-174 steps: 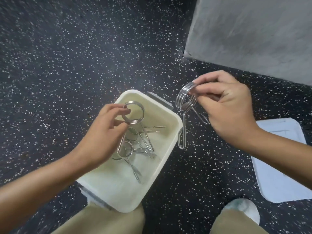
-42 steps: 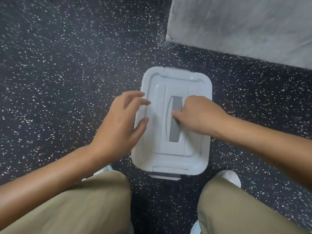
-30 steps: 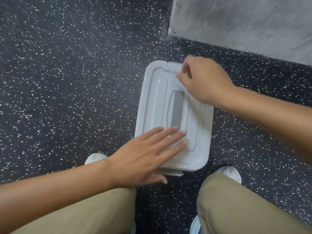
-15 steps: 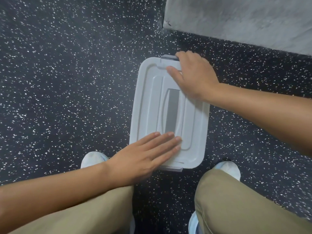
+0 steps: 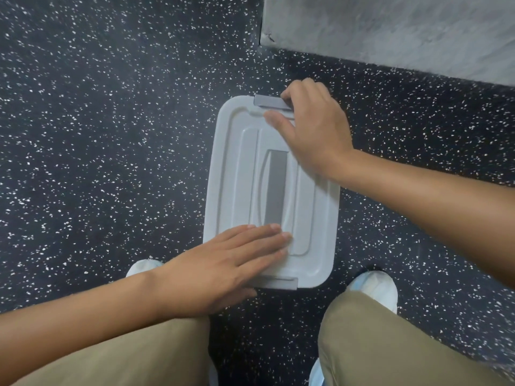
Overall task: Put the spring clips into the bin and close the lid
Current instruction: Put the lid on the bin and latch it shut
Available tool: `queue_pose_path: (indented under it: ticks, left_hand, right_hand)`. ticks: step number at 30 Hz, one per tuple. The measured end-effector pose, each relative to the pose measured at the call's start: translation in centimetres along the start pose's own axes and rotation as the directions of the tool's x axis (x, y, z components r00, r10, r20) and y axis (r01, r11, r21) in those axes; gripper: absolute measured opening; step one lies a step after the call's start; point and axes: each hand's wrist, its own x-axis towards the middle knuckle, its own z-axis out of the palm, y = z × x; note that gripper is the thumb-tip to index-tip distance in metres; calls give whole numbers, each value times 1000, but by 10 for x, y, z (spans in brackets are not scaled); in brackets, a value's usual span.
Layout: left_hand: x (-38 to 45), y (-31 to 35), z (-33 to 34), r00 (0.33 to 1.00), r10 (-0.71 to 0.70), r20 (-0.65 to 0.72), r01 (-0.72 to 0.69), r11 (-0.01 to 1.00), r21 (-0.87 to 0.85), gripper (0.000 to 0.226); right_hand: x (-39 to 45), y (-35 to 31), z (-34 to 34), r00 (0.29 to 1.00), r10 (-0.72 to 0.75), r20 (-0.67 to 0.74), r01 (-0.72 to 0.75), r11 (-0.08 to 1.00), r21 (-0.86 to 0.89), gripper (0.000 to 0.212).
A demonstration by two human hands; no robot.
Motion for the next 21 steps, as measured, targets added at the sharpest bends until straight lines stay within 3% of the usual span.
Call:
queue_pose_path:
  ticks: [3,7,13,21]
  left_hand:
    - [9,2,-16,999,-20,-50,17,998,-63,51]
    - [33,-9,-39,968,-130,-215,106,987,-117,26]
    - [72,-39,-63,899,-244,-364,219,970,-108,17]
    - [83,-56,-76,857,-356,-373,308,934,-183,11]
  right_hand:
    - [-1,2,1,1000,-9,-11,10,999,37,37]
    - [0,7,4,1000,-2,-21,5,993,115,32]
    - [2,12,7,999,-22,-38,26,993,118,32]
    - [-3,17,-2,996,-37,79,21,981,195,31]
